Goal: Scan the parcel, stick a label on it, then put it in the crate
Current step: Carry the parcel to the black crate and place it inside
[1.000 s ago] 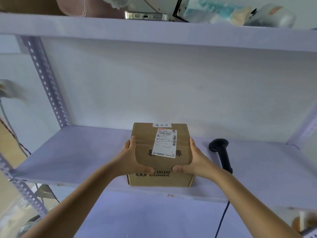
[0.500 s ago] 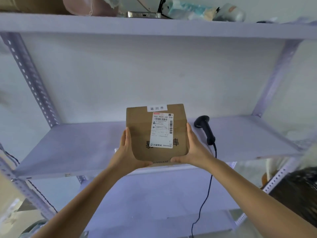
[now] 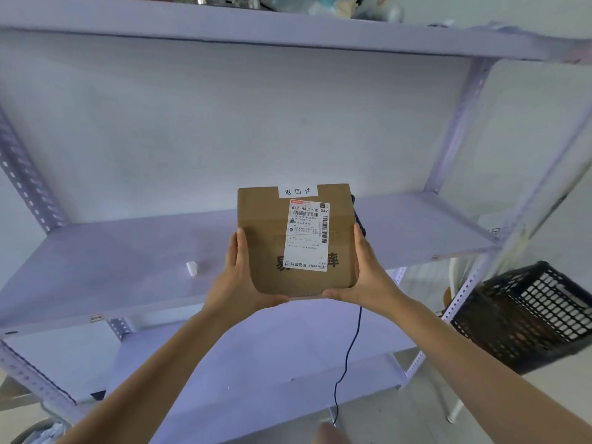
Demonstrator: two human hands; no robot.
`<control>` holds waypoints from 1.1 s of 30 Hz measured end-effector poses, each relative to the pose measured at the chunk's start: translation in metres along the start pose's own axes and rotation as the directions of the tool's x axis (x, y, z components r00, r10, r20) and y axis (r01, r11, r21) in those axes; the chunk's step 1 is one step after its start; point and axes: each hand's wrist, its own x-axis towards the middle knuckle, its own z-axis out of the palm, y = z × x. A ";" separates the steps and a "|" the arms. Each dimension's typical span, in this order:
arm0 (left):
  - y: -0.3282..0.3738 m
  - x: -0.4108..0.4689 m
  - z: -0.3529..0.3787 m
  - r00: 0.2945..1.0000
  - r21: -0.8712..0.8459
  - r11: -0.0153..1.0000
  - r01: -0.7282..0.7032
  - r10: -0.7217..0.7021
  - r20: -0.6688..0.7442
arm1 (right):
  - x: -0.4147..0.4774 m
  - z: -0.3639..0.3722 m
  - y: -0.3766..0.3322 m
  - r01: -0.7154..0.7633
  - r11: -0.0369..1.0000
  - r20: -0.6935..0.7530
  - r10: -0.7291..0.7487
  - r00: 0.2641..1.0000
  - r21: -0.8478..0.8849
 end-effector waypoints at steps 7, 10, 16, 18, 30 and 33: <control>0.037 0.007 0.026 0.995 0.055 0.996 -0.075 0.071 0.074 | -0.031 -0.031 0.031 -0.112 0.993 -0.054 0.114 0.992 0.022; 0.065 0.010 0.044 0.990 0.066 0.991 -0.118 0.112 0.091 | -0.049 -0.052 0.046 -0.119 0.992 -0.111 0.123 0.986 0.043; 0.138 0.015 0.098 0.973 0.058 0.980 -0.190 0.180 0.145 | -0.093 -0.115 0.087 -0.177 0.983 -0.223 0.184 0.957 0.054; 0.166 0.014 0.123 0.964 0.047 0.976 -0.215 0.204 0.170 | -0.115 -0.140 0.105 -0.193 0.981 -0.249 0.194 0.949 0.028; 0.360 -0.027 0.282 0.920 -0.085 0.961 -0.263 0.277 0.279 | -0.259 -0.304 0.229 -0.325 0.946 -0.332 0.300 0.894 -0.018; 0.397 -0.036 0.311 0.907 -0.116 0.954 -0.277 0.300 0.296 | -0.290 -0.334 0.251 -0.337 0.941 -0.347 0.319 0.882 0.008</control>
